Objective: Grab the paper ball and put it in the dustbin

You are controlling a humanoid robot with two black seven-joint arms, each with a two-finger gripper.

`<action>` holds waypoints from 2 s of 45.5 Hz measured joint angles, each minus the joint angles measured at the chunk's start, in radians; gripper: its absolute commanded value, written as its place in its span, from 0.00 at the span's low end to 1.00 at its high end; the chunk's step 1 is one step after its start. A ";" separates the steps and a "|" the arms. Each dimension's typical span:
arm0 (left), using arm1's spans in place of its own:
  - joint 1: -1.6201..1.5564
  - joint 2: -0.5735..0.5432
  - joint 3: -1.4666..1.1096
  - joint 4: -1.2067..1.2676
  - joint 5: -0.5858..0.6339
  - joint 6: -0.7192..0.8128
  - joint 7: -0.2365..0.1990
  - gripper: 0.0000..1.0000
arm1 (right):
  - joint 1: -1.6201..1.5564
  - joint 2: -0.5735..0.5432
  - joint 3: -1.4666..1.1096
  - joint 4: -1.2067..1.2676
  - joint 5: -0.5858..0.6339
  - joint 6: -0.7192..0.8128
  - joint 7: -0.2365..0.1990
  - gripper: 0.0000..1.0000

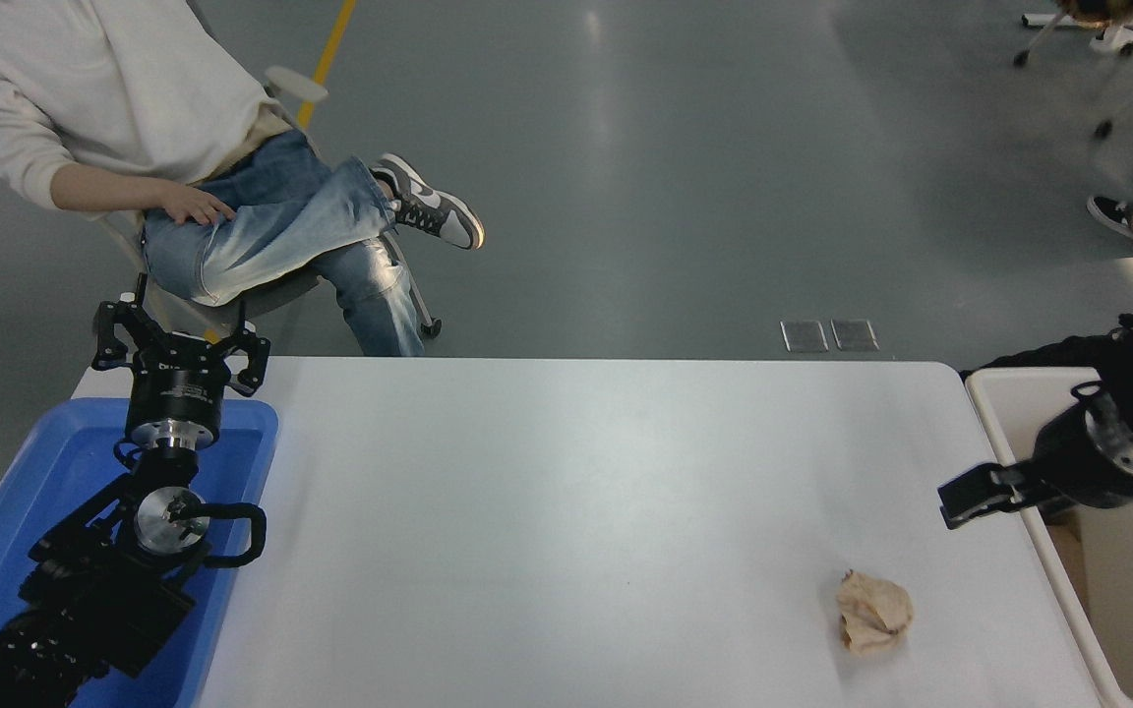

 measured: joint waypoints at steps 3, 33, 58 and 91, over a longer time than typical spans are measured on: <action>0.000 0.000 0.000 0.000 0.000 0.000 0.001 0.99 | -0.074 0.015 0.055 -0.030 -0.008 -0.008 -0.001 1.00; 0.001 0.000 0.000 0.000 0.000 0.000 0.001 0.99 | -0.432 0.121 0.262 -0.265 -0.035 -0.117 0.000 0.80; 0.000 0.000 0.001 0.000 0.000 0.001 0.001 0.99 | -0.504 0.164 0.310 -0.306 -0.028 -0.131 0.005 0.00; 0.001 0.000 0.001 0.000 0.002 -0.001 0.001 0.99 | 0.484 -0.020 -0.170 0.090 0.084 0.114 0.009 0.00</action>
